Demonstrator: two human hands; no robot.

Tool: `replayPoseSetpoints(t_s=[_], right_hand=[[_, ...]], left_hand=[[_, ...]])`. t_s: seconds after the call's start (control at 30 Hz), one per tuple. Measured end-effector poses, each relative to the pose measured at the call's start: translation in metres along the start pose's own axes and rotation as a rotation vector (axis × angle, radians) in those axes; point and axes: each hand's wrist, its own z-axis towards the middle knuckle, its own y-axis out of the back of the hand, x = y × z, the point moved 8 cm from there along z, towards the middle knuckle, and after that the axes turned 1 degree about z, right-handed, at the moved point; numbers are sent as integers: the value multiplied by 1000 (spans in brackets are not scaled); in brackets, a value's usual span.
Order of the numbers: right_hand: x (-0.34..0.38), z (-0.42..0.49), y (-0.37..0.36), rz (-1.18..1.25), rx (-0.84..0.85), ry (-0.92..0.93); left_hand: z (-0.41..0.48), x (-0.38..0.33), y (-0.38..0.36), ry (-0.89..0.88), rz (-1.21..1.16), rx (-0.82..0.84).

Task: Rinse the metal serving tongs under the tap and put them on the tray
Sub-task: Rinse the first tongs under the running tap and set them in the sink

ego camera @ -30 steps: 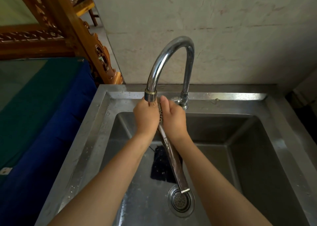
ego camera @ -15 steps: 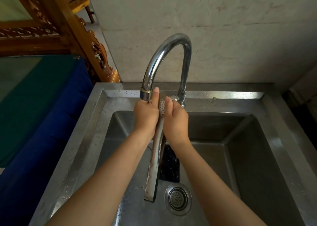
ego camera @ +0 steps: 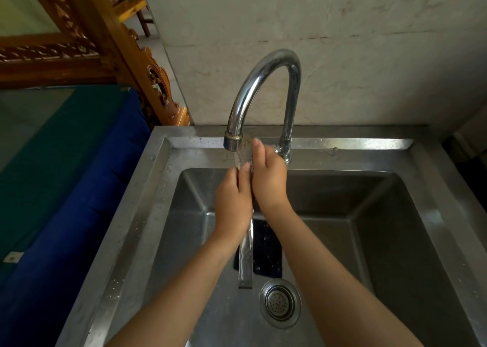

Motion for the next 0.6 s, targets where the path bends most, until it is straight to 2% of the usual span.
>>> replayPoseSetpoints(t_s=[0.23,0.4,0.5,0.6], right_hand=[[4,17,-5,67,-26,-52],[1,23,-2,95,-52,-125],[6,23,-4,11,-16,-78],[11,14,-13,-130,87,11]], left_hand=[[-12,-1,6,-1,52,101],[-31,4,9,87,-93,287],[-28,2,17,77,-156,244],[-21,-1,20,73,-183,180]])
